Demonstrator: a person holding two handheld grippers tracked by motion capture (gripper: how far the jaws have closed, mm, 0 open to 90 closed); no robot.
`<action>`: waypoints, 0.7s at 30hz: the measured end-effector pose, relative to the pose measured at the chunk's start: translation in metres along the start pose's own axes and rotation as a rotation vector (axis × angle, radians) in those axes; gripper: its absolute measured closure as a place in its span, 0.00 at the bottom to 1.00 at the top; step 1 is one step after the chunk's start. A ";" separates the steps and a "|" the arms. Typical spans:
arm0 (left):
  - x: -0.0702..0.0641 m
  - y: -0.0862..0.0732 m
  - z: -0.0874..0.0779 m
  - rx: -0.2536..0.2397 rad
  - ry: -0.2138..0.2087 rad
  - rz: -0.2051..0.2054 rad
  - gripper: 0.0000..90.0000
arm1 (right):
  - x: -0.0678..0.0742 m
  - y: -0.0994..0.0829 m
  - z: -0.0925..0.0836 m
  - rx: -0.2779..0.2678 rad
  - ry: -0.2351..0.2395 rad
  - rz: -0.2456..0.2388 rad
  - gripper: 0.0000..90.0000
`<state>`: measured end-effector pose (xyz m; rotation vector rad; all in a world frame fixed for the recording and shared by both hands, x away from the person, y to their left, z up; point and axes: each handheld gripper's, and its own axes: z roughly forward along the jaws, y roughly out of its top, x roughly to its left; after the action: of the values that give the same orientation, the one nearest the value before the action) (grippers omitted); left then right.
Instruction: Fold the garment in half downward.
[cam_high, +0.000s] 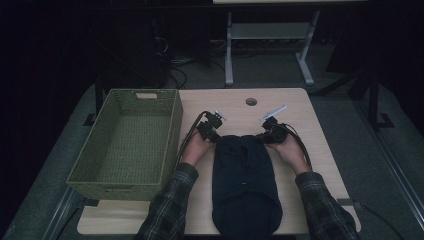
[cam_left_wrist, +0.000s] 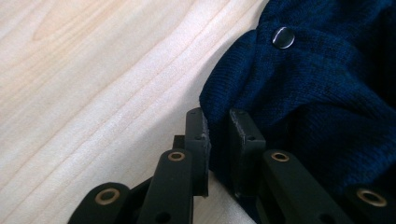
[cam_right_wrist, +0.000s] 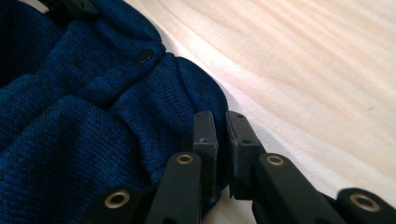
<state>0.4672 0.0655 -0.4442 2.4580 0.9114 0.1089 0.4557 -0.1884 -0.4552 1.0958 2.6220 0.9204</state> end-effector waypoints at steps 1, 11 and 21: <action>0.001 0.000 -0.002 -0.008 -0.004 -0.004 0.89 | 0.001 0.001 -0.002 -0.001 -0.009 0.000 0.93; -0.001 0.012 -0.037 -0.105 0.020 -0.005 0.89 | 0.003 0.015 -0.034 -0.073 -0.041 -0.025 0.93; -0.004 0.033 -0.075 -0.184 0.095 0.035 0.89 | 0.006 0.036 -0.063 -0.162 -0.091 -0.059 0.93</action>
<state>0.4652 0.0753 -0.3626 2.3141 0.8583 0.3104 0.4505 -0.1953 -0.3824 0.9905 2.4456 1.0244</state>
